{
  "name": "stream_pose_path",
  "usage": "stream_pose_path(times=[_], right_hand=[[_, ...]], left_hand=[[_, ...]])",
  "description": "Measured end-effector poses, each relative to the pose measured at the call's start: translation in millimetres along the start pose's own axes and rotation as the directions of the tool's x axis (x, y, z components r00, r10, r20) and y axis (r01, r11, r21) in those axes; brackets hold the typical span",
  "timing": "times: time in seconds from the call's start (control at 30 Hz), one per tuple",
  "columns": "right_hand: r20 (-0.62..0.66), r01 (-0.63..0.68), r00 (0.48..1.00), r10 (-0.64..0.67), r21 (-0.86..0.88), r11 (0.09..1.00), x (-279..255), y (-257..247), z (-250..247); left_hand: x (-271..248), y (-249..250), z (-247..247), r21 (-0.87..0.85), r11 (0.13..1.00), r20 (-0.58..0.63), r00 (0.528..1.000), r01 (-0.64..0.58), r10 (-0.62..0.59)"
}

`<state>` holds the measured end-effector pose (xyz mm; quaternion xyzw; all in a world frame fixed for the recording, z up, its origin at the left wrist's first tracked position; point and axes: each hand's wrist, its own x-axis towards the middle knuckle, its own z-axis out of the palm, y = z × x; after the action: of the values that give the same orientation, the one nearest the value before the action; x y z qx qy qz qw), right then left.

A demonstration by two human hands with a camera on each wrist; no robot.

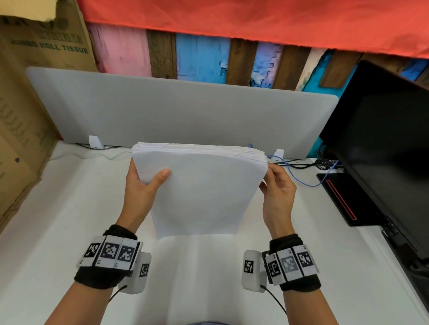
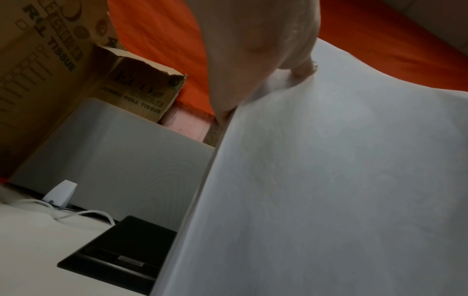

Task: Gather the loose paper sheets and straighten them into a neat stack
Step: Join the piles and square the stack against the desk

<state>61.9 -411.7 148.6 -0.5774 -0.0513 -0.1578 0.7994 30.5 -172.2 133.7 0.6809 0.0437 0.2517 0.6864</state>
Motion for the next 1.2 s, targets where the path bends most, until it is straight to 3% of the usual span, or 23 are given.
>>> stream_pose_path(times=[0.1, 0.3, 0.83, 1.0, 1.2], right_hand=[[0.004, 0.020, 1.000, -0.020, -0.004, 1.000, 0.4, -2.1, 1.0], [-0.026, 0.205, 0.977, -0.212, -0.155, 0.966, 0.1, 0.6, 0.6], [0.056, 0.287, 0.957, -0.283, -0.085, 0.954, 2.1, -12.5, 7.9], [0.114, 0.248, 0.967, -0.230, -0.182, 0.952, 2.6, -8.7, 6.4], [0.092, 0.124, 0.990, -0.105, -0.223, 0.967, 2.6, -7.6, 3.4]], left_hand=[[-0.1, -0.1, -1.0, -0.012, 1.000, 0.009, 1.000, 0.001, -0.001], [-0.3, -0.2, -1.6, -0.019, 1.000, 0.017, 1.000, -0.002, 0.003], [-1.7, 6.7, -2.4, -0.064, 0.998, 0.054, 0.998, -0.012, 0.015], [-0.9, 5.1, -2.9, -0.057, 0.998, 0.039, 0.999, -0.009, 0.011], [-1.6, 5.1, -1.7, -0.035, 0.999, 0.015, 1.000, -0.005, 0.005]])
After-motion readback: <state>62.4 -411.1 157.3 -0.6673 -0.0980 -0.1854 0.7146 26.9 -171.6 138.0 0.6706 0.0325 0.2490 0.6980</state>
